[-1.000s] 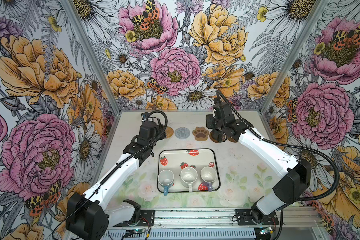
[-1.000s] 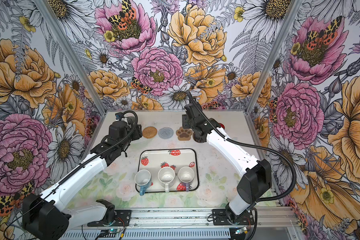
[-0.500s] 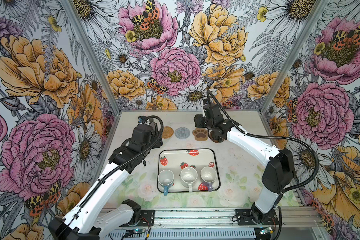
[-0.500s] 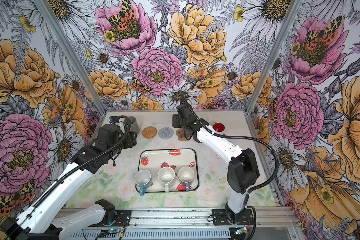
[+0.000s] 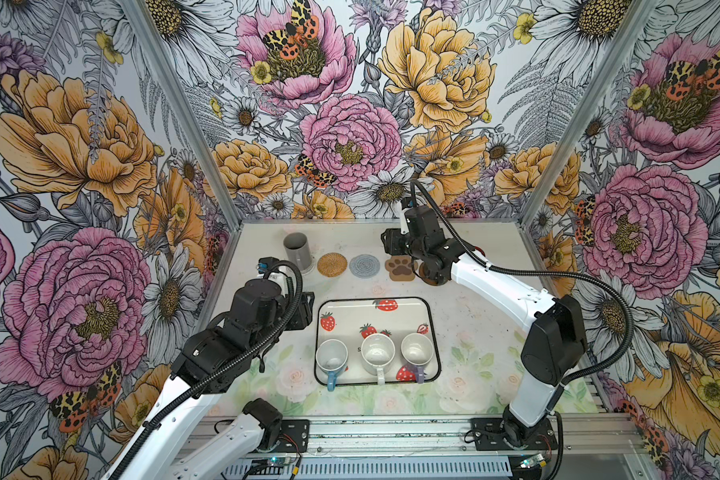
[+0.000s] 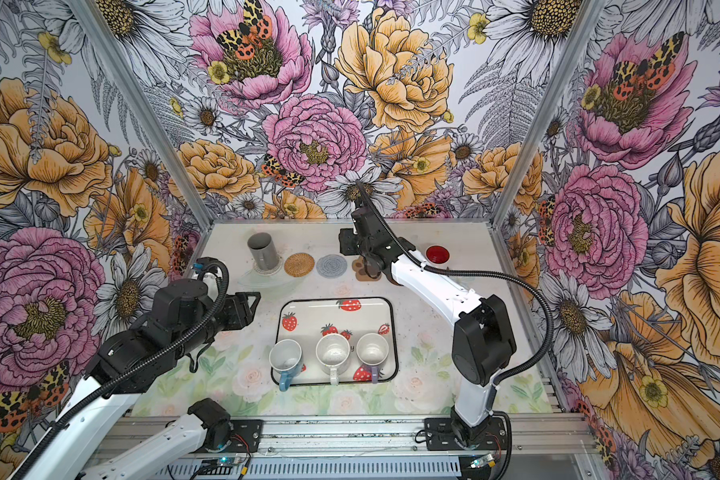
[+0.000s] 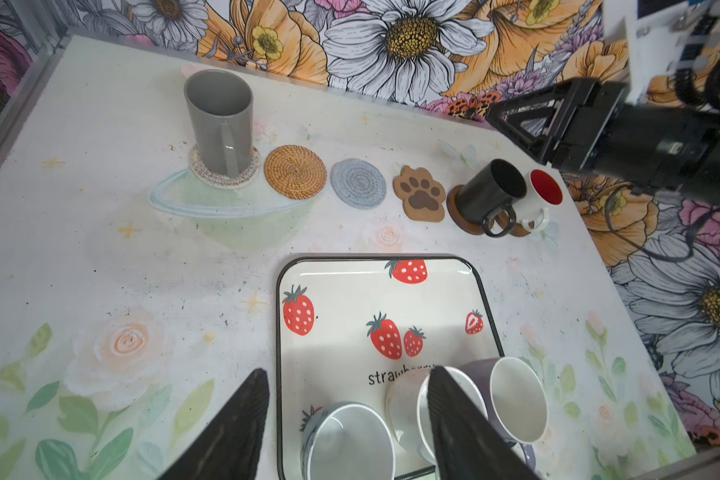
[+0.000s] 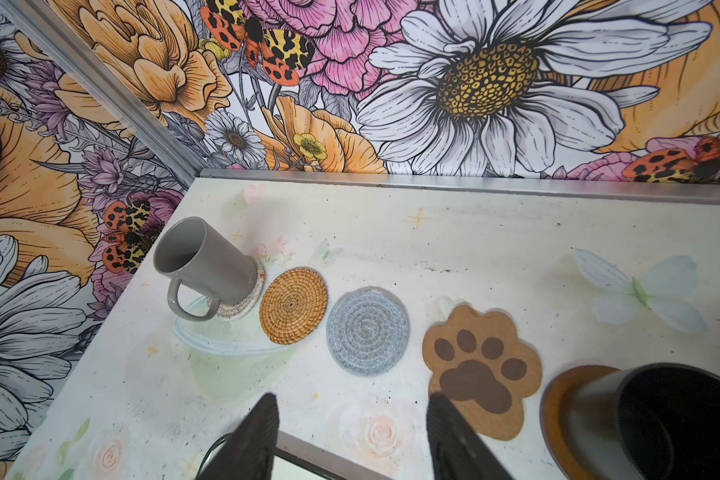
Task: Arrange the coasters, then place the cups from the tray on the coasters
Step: 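Lower the left gripper onto the blue-handled white mug and grasp its rim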
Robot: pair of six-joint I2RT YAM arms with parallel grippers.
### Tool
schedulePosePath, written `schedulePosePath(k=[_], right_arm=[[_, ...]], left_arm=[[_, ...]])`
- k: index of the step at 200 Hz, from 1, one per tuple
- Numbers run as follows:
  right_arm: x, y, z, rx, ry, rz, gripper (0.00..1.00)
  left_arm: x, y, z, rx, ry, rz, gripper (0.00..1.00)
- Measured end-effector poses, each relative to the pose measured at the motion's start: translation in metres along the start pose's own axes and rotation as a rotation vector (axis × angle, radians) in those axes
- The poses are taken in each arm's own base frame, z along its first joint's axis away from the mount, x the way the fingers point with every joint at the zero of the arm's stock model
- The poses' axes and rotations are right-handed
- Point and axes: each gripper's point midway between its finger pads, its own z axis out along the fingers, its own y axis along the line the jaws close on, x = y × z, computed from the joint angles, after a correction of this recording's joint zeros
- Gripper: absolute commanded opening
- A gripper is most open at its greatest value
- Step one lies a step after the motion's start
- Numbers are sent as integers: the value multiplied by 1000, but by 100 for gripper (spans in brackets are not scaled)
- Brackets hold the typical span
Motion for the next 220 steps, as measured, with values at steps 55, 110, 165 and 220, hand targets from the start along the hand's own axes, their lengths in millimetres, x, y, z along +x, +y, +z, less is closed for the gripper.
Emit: schedulePosePath(k=[55, 110, 165, 220], right_arm=[[1, -8, -20, 24, -28, 1, 61], [-2, -12, -26, 47, -49, 2, 61], [-3, -15, -26, 61, -53, 2, 61], [-3, -16, -26, 66, -54, 2, 61]], left_arm=[[33, 2, 7, -22, 120, 63, 61], [50, -13, 14, 10, 190, 132, 60], [93, -15, 34, -29, 323, 162, 58], [123, -40, 33, 23, 421, 204, 58]])
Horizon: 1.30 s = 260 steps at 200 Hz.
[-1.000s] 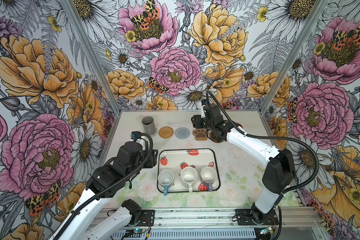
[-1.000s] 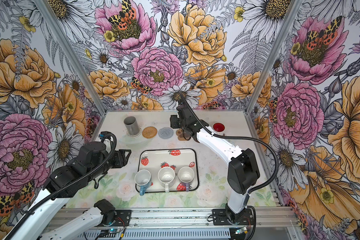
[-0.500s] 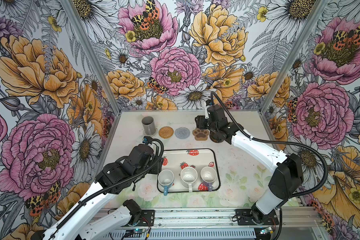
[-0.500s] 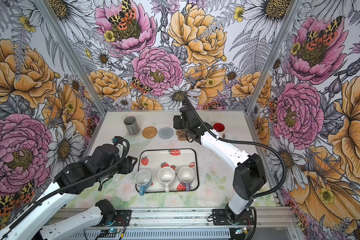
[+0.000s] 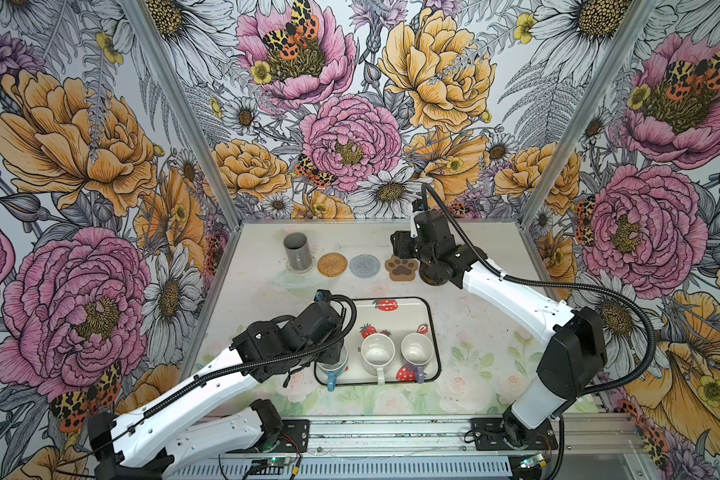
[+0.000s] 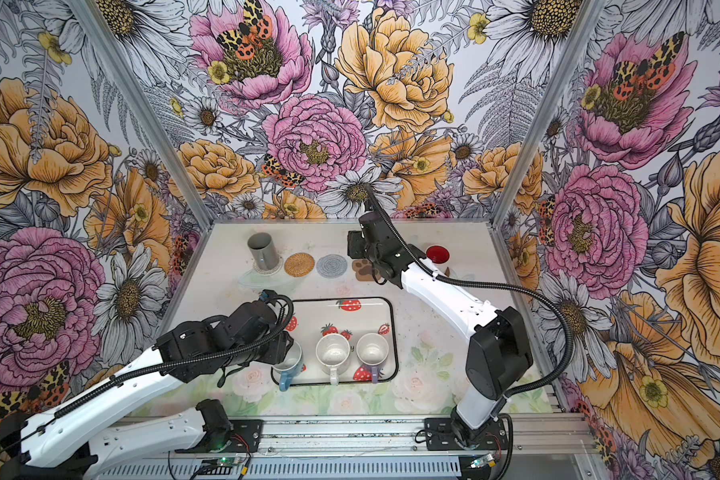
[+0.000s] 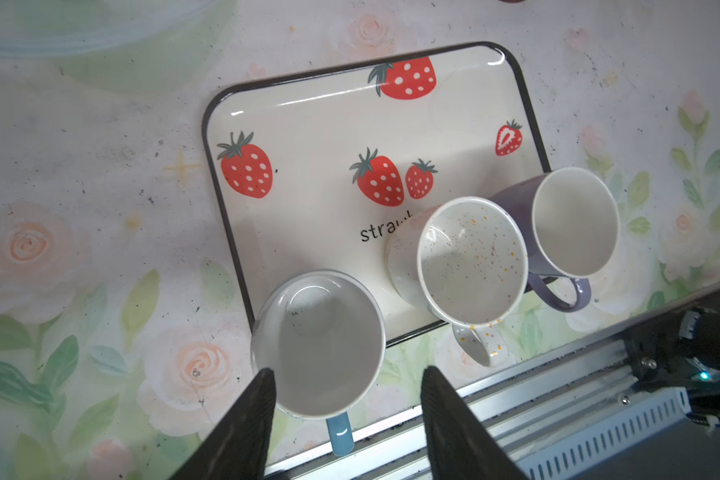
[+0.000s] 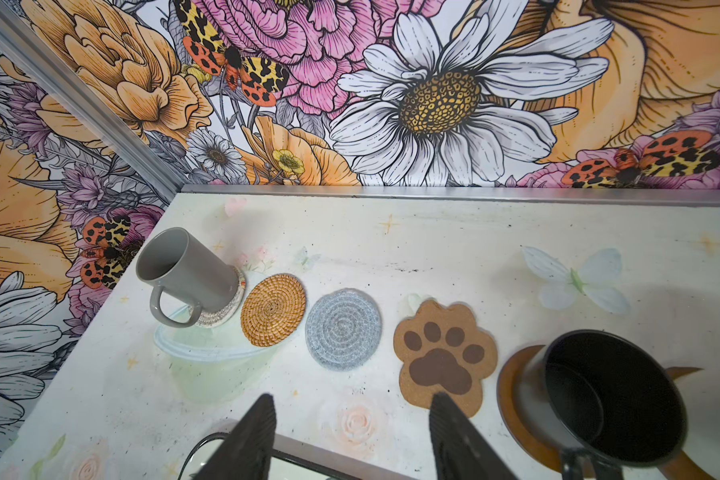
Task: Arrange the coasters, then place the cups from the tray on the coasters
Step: 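Lower the left gripper onto the blue-handled white mug and grasp its rim, then lift the blue-handled mug off the tray with the left gripper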
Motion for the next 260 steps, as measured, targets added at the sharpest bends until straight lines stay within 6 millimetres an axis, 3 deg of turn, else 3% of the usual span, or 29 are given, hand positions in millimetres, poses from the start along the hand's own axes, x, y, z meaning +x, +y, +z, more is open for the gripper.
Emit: schedulePosePath(k=[36, 88, 184, 260], right_arm=[[0, 0, 0, 0, 1, 0, 61], [0, 0, 0, 0, 1, 1, 61], [1, 0, 0, 1, 1, 8, 61], [1, 0, 1, 1, 3, 7, 61]], left_arm=[[24, -13, 3, 28, 66, 21, 58], [64, -7, 15, 5, 159, -11, 58], [95, 9, 38, -98, 254, -94, 59], [98, 20, 49, -149, 223, -171, 45]])
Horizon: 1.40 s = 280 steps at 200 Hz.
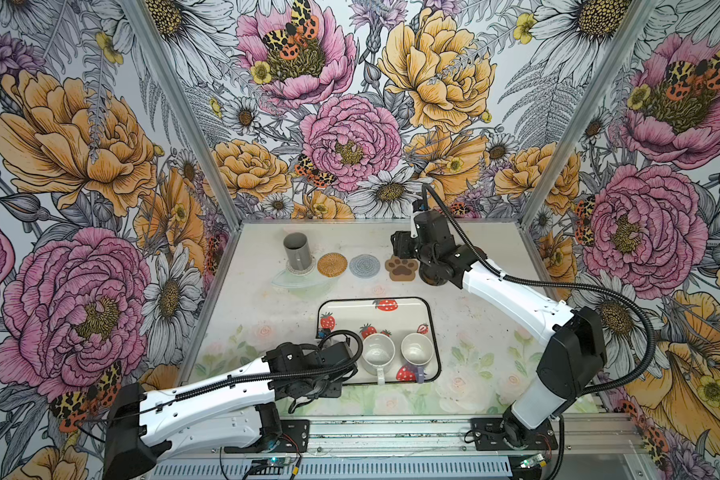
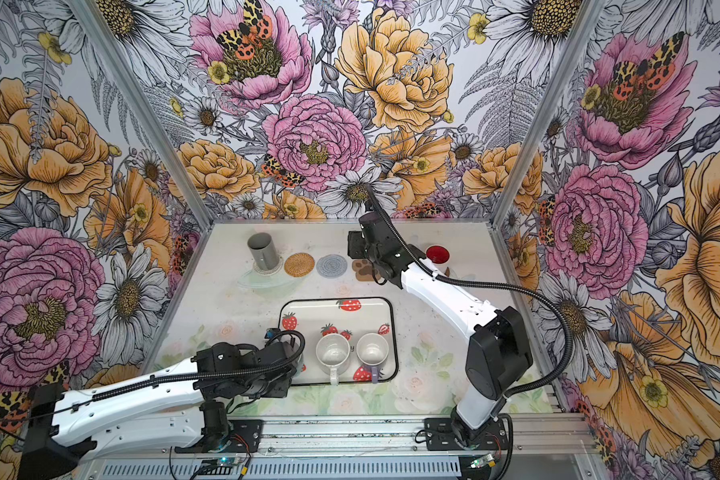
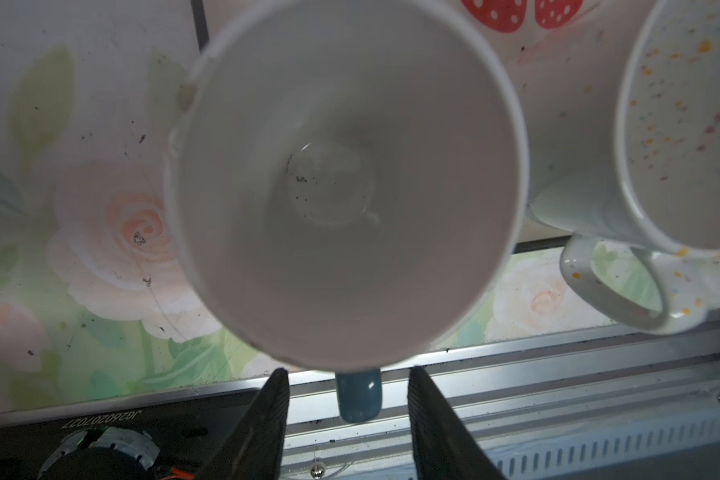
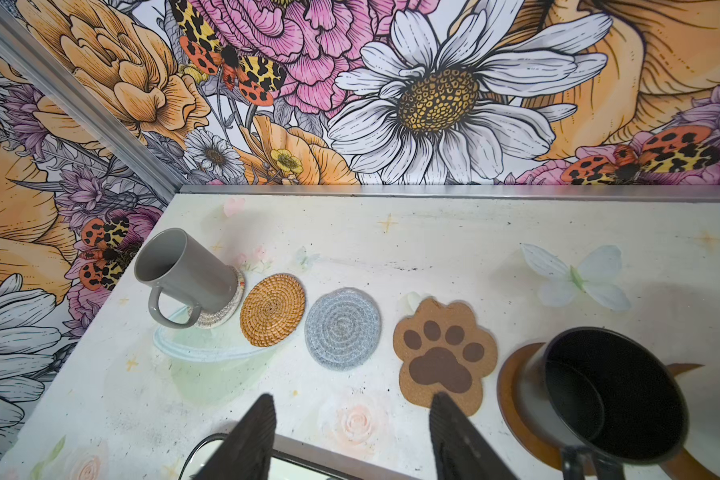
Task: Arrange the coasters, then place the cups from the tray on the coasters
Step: 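Lift the blue-handled mug off the tray with the left gripper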
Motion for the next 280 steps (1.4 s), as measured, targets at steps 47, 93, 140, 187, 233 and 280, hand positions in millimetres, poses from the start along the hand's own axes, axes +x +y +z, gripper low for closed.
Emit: schedulePosePath(k=[47, 93, 140, 187, 233, 280], right_arm=[[0, 0, 0, 0, 0, 0, 61], [0, -1, 1, 2, 0, 1, 61], [0, -3, 1, 6, 0, 3, 61], [1, -5, 4, 10, 5, 4, 62], [3, -7, 6, 16, 10, 5, 61], [2, -9, 6, 19, 9, 8, 61]], left_arm=[[-7, -1, 2, 2, -44, -23, 42], [-9, -6, 9, 4, -47, -24, 41], [-7, -8, 20, -37, -27, -13, 33], [-8, -6, 24, -64, -30, -15, 26], [-10, -6, 26, -61, -42, -19, 20], [-12, -5, 27, -64, -53, -30, 0]])
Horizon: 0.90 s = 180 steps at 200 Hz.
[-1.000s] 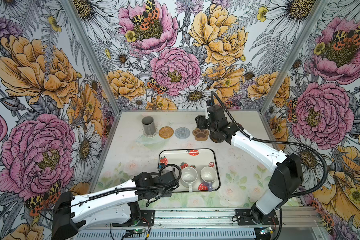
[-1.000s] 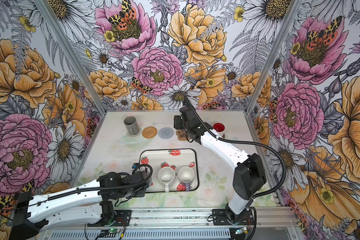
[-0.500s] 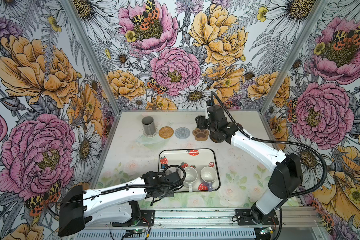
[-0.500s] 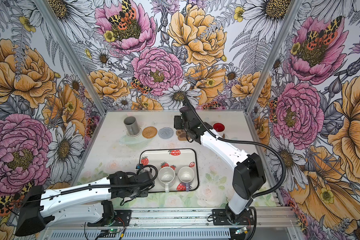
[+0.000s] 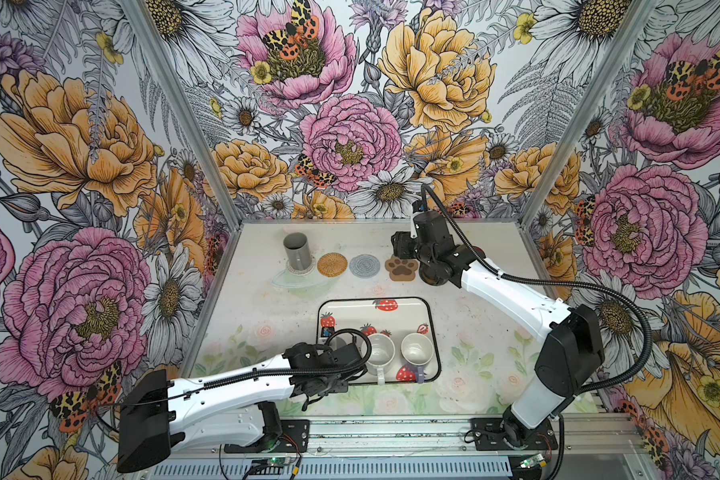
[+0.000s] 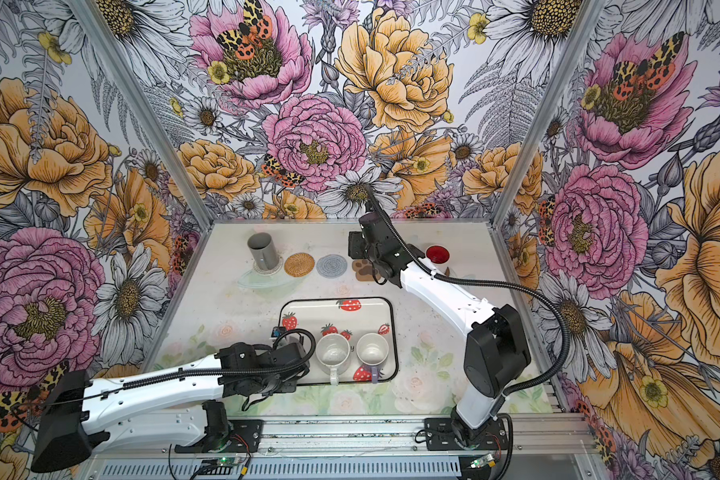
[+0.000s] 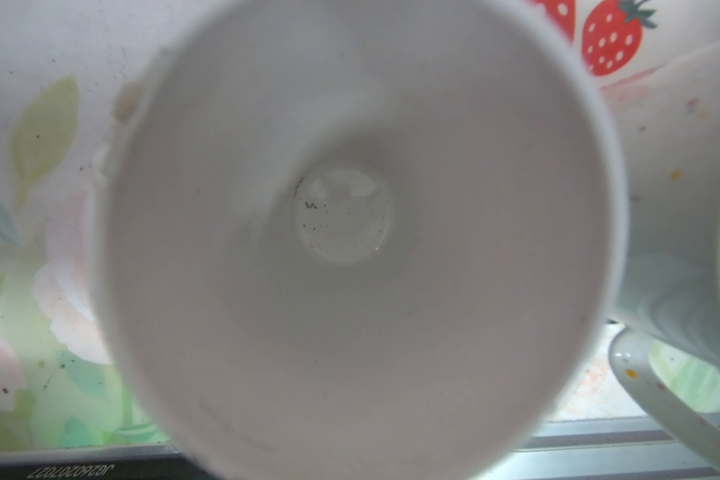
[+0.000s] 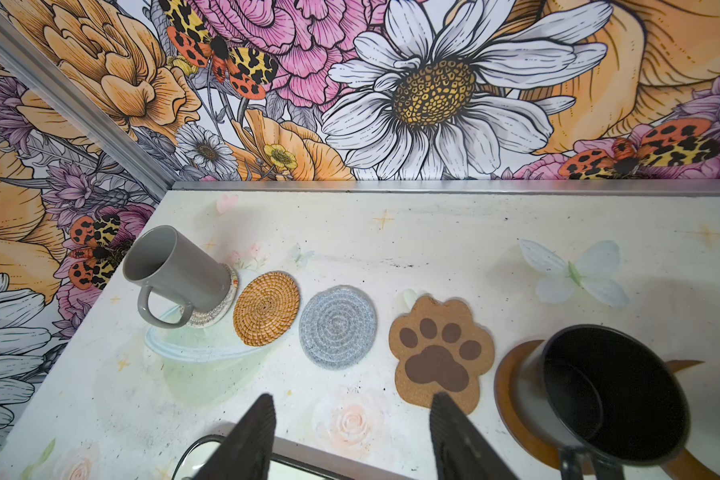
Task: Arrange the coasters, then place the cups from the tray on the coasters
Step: 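Lift the blue-handled mug off the tray with the left gripper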
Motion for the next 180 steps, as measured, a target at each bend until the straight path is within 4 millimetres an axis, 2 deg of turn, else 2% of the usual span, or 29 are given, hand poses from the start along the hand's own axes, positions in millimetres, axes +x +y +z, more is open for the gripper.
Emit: schedulePosePath(k=[77, 135, 180], right_arm=[[-1, -4, 1, 7, -1, 4, 62], [2, -15, 3, 25, 7, 13, 62], [1, -20, 4, 28, 9, 19, 62]], left_arm=[[-8, -6, -7, 24, -19, 7, 0], [-33, -2, -15, 21, -49, -26, 0], [-66, -2, -29, 25, -95, -38, 0]])
